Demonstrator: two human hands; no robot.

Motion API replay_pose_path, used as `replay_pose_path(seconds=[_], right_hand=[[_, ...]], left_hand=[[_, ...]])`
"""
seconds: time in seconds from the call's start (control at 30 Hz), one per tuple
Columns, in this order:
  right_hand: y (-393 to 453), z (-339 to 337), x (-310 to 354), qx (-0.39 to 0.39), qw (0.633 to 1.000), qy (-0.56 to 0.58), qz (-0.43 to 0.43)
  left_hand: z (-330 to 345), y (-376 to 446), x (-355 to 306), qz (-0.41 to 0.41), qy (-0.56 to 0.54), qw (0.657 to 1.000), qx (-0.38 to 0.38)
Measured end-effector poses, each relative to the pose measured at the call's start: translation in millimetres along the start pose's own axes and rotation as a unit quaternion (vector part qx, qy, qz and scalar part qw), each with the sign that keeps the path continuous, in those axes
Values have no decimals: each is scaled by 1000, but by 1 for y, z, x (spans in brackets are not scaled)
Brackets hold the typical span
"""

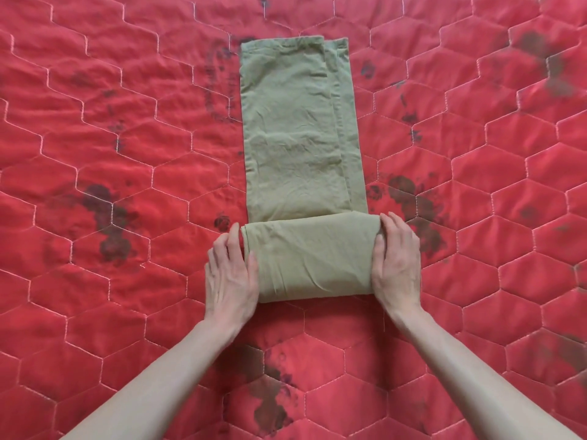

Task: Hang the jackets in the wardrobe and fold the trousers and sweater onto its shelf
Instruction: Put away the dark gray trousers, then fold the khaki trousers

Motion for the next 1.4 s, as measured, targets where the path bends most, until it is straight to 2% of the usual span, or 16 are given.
replay_pose_path(seconds=[0.07,0.13,0.17,0.23,0.33,0.53,0.63,0.73,0.87,0.97,1.1,1.2,1.27,1.4], right_hand=[[-18,7,0,52,993,-37,-97],[-35,17,-8,127,981,-53,-137],[-40,20,-13,155,975,-68,-146],[-42,24,-20,184,961,-108,-175],[-33,22,-27,199,939,-147,-240],[-11,8,-26,205,911,-124,-334],[-2,-5,-16,167,912,-93,-363],[10,-21,-9,152,915,-54,-371],[19,-37,-10,158,925,-7,-345],[18,-44,-8,141,939,32,-313],[7,-38,-7,150,959,99,-222],[2,-24,-6,178,965,149,-122],[3,-14,-3,169,966,178,-76],[4,1,-1,136,971,195,9]], left_hand=[[-5,-6,0,127,57,990,3],[-1,-12,7,231,120,965,44],[2,-13,11,256,158,951,68],[7,-10,18,270,214,933,106],[9,-5,20,307,242,913,115],[6,8,25,365,263,883,135],[-1,13,21,369,240,885,150],[-12,9,14,359,146,907,166],[-23,-3,8,280,-47,937,203],[-26,-15,7,218,-146,946,190],[-15,-19,22,55,-216,958,179],[-7,-16,27,-47,-286,944,157],[-3,-12,27,-102,-319,932,140],[14,-5,22,-192,-347,905,157]])
Point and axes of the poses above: each hand's wrist, its own y-axis towards the middle knuckle, its own z-axis out of the palm, x = y × z, the point moved 7 cm from there along y, towards the middle knuckle
